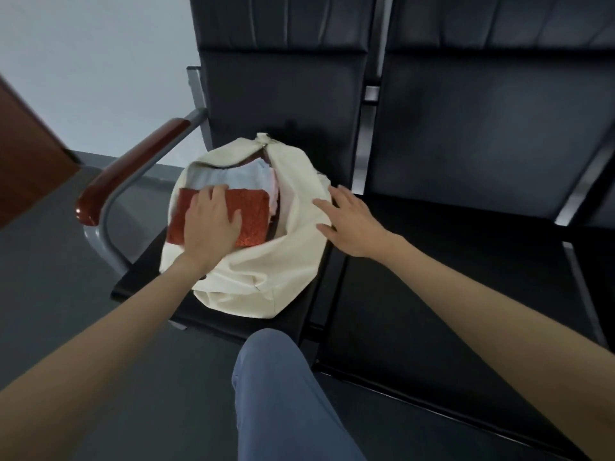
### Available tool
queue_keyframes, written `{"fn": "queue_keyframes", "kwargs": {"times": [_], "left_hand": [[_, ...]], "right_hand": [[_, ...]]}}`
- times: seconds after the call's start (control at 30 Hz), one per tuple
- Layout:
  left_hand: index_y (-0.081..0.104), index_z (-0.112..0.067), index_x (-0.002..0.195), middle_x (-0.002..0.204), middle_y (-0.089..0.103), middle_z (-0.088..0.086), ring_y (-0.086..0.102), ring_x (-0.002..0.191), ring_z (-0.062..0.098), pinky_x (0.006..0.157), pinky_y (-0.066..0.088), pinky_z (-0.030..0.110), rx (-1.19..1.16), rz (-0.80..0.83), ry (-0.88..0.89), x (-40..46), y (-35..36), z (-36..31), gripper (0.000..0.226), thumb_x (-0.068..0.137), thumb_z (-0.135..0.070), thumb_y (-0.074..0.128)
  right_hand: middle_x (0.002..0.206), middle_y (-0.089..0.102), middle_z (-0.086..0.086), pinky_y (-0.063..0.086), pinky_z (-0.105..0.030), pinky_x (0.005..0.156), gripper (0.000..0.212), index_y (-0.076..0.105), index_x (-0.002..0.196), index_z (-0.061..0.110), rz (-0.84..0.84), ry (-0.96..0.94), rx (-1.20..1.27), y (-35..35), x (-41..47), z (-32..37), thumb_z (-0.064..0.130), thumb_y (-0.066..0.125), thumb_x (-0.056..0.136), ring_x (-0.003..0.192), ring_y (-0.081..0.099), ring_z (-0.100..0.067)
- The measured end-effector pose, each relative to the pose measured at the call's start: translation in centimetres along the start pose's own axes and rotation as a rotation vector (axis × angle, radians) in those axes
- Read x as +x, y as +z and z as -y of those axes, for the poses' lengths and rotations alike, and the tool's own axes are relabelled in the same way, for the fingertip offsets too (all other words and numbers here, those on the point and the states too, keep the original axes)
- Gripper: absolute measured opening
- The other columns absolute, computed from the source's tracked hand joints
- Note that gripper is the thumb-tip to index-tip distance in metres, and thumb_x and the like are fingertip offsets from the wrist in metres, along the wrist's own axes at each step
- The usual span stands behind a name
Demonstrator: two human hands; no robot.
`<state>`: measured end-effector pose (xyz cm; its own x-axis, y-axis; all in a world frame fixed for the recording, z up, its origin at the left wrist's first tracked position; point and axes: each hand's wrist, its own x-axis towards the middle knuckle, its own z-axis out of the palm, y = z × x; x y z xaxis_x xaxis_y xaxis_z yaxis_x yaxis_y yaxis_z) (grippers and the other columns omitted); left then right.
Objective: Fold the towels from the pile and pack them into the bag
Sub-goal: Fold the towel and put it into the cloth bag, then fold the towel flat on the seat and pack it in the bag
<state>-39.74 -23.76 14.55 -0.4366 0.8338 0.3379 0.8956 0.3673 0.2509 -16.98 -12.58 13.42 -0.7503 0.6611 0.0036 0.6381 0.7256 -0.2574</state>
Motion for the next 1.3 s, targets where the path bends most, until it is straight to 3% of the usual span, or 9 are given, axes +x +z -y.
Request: {"fn": "queue_keyframes", "kwargs": {"times": [0.13, 0.43, 0.6, 0.73, 0.9, 1.07, 1.2, 1.3], "left_hand": [[0.051, -0.001, 0.126, 0.120, 0.054, 0.022, 0.051, 0.108, 0.042, 0.091, 0.041, 0.048, -0.026, 0.103, 0.224, -1.2, 1.8, -7.4, 0.044, 0.087, -0.020, 0.062], [0.038, -0.010, 0.143, 0.140, 0.043, 0.012, 0.043, 0.127, 0.029, 0.104, 0.039, 0.041, -0.200, 0.322, 0.580, -5.2, 7.8, -28.5, 0.056, 0.093, -0.025, 0.058], [0.032, -0.013, 0.147, 0.147, 0.037, 0.007, 0.038, 0.134, 0.023, 0.109, 0.037, 0.036, -0.268, 0.461, 0.741, -8.8, 11.4, -38.3, 0.059, 0.095, -0.027, 0.057], [0.030, -0.015, 0.149, 0.151, 0.033, 0.006, 0.033, 0.138, 0.023, 0.111, 0.034, 0.037, -0.250, 0.575, 0.848, -11.6, 14.6, -44.6, 0.061, 0.095, -0.026, 0.056], [0.031, -0.015, 0.148, 0.148, 0.035, 0.005, 0.036, 0.134, 0.024, 0.107, 0.038, 0.038, -0.224, 0.661, 0.950, -12.8, 17.7, -51.5, 0.058, 0.096, -0.023, 0.054], [0.030, -0.015, 0.148, 0.147, 0.035, 0.006, 0.037, 0.133, 0.026, 0.105, 0.039, 0.042, -0.192, 0.736, 0.928, -12.9, 20.0, -57.1, 0.058, 0.096, -0.022, 0.053], [0.032, -0.015, 0.146, 0.146, 0.037, 0.007, 0.039, 0.130, 0.028, 0.102, 0.041, 0.043, -0.172, 0.750, 0.962, -13.3, 21.1, -59.7, 0.056, 0.095, -0.022, 0.053], [0.034, -0.016, 0.144, 0.144, 0.038, 0.007, 0.040, 0.129, 0.028, 0.102, 0.041, 0.043, -0.167, 0.757, 0.989, -13.7, 21.7, -60.4, 0.053, 0.095, -0.022, 0.053]], "right_hand": [[0.159, 0.004, -0.018, 0.009, -0.045, 0.118, 0.059, 0.019, 0.151, 0.016, 0.094, 0.249, -0.078, -0.9, -7.9, -8.0, 0.035, 0.042, 0.100, 0.147, -0.004, -0.034], [0.156, 0.004, -0.024, 0.014, -0.047, 0.116, 0.066, 0.018, 0.150, 0.014, 0.248, 0.749, -0.125, -1.8, -26.3, -23.5, 0.038, 0.048, 0.097, 0.145, -0.002, -0.039], [0.151, 0.012, -0.025, 0.020, -0.047, 0.113, 0.065, 0.020, 0.146, 0.011, 0.242, 0.988, -0.064, 0.0, -35.0, -30.1, 0.035, 0.052, 0.094, 0.142, 0.009, -0.042], [0.153, 0.008, -0.025, 0.021, -0.048, 0.113, 0.066, 0.018, 0.146, 0.011, 0.112, 1.209, 0.007, 1.0, -40.2, -35.4, 0.029, 0.053, 0.094, 0.142, 0.012, -0.043], [0.153, 0.013, -0.021, 0.029, -0.053, 0.107, 0.059, 0.018, 0.148, 0.013, -0.140, 1.286, 0.020, 0.2, -43.6, -42.4, 0.026, 0.046, 0.098, 0.134, 0.025, -0.047], [0.159, 0.007, -0.014, 0.030, -0.055, 0.108, 0.056, 0.014, 0.152, 0.025, -0.155, 1.206, -0.046, 0.3, -44.2, -48.4, 0.025, 0.039, 0.101, 0.137, 0.025, -0.046], [0.143, 0.040, -0.016, 0.036, -0.048, 0.098, 0.042, 0.041, 0.142, 0.020, -0.165, 1.136, -0.108, 0.3, -43.8, -50.9, 0.024, 0.042, 0.100, 0.119, 0.044, -0.043], [0.111, 0.061, -0.016, 0.040, -0.044, 0.088, 0.025, 0.063, 0.111, 0.010, -0.320, 1.173, -0.068, 0.4, -43.7, -51.9, 0.023, 0.050, 0.095, 0.104, 0.052, -0.038]]}}
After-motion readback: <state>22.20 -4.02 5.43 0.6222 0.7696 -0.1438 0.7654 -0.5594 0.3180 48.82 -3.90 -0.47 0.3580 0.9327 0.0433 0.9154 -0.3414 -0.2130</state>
